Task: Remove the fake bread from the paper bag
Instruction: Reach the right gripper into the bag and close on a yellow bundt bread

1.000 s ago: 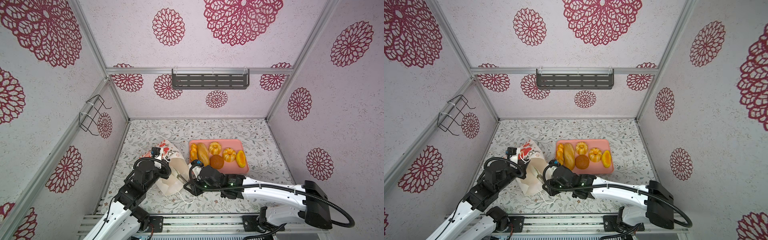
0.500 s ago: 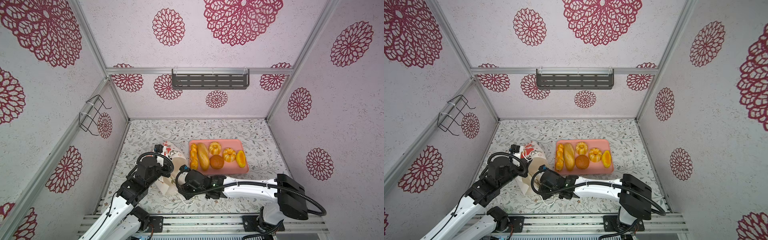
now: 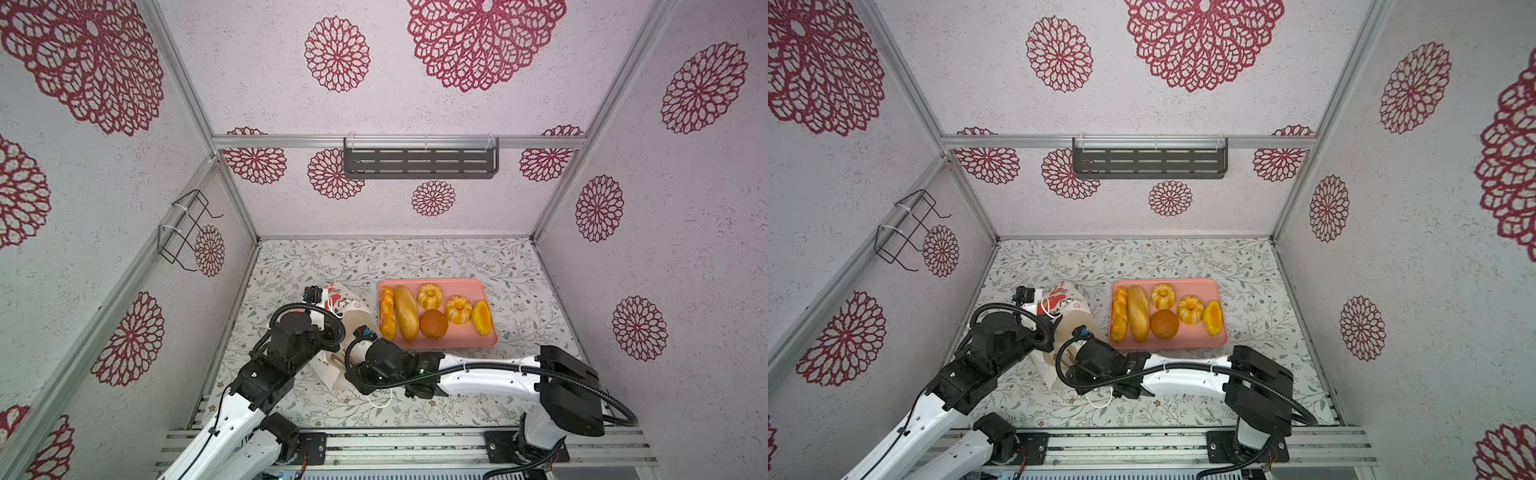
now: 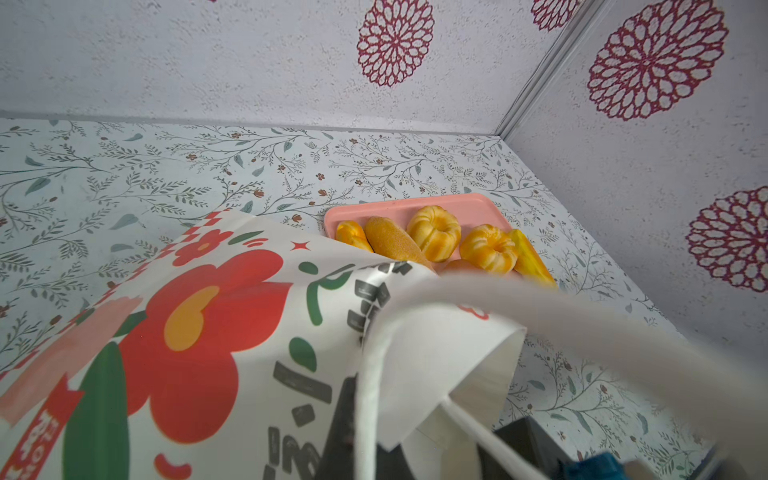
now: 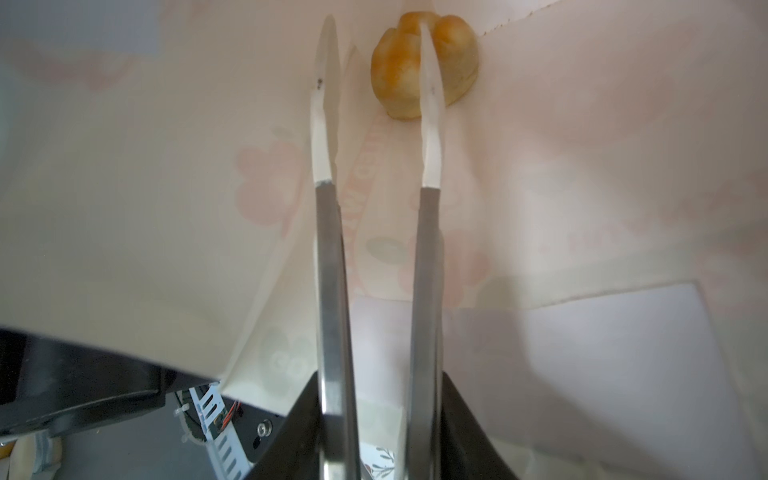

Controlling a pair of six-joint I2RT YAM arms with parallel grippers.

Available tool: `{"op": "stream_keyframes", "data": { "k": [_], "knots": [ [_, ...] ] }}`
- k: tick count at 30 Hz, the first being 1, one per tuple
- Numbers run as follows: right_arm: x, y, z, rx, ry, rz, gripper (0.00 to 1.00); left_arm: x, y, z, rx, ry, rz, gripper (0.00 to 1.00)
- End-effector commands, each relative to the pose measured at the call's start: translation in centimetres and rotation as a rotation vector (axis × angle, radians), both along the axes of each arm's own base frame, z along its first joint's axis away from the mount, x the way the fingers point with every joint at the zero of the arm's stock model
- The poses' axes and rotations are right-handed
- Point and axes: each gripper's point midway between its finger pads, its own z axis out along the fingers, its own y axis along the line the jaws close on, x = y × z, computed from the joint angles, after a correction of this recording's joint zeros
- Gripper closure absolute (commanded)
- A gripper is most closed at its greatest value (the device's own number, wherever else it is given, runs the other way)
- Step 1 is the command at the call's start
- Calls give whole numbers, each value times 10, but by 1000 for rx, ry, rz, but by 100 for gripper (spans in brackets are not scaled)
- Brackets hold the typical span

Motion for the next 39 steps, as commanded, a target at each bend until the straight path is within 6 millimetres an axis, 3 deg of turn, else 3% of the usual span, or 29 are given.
{"op": "stream_keyframes", "data": {
  "k": [1,8,10,11,27,30,34,39],
  "knots": [
    [12,15,20,103,19,-60,58,2,2,14,-31,-23,18,100],
    [27,17,12,147,115,-85,55,0,1,10,-37,-20,6,100],
    [24,19,10,146,139,-69,55,-1,0,9,-41,-19,5,100],
    [36,16,9,145,147,-85,55,-1,0,9,-43,-22,1,100],
    [48,43,4,159,219,-17,49,-3,-8,5,-82,-29,-37,100],
    [51,49,5,166,216,-7,53,-3,-9,4,-99,-30,-36,100],
    [49,52,9,143,203,22,70,-2,-10,5,-124,-26,-28,100],
    [40,33,5,51,188,23,82,-1,-8,3,-137,2,-5,100]
  ]
}}
